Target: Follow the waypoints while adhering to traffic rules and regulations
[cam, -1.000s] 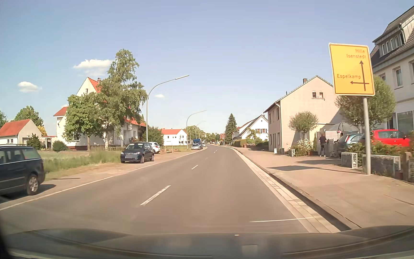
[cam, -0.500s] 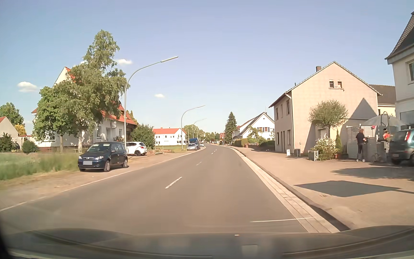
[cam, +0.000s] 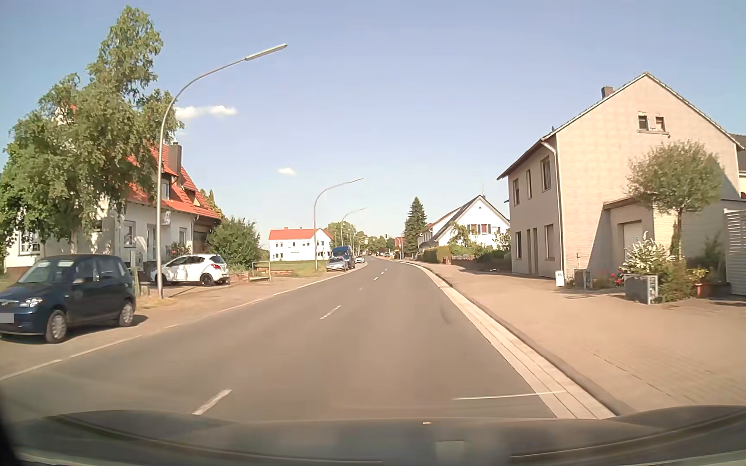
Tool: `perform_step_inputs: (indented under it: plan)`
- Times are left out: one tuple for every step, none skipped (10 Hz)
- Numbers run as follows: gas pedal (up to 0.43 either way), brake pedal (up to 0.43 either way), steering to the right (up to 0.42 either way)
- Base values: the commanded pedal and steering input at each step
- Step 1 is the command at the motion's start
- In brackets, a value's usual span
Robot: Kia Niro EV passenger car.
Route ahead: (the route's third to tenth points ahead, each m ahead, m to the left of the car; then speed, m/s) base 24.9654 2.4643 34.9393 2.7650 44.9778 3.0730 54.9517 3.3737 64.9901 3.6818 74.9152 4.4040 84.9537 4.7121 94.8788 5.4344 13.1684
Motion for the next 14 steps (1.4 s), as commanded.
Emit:
perform_step_inputs:
  plan:
    - [0.189,0.006,0.002]
    - [0.189,0.006,0.002]
    - [0.189,0.006,0.002]
    - [0.189,0.006,0.002]
    - [0.189,0.006,0.003]
    - [0.189,0.006,0.002]
    - [0.189,0.006,0.003]
    - [0.189,0.006,0.002]
    - [0.189,0.006,0.003]
    - [0.189,0.006,0.002]
    - [0.189,0.006,0.003]
    - [0.189,0.006,0.002]
    - [0.189,0.006,0.003]
    - [0.189,0.006,0.003]
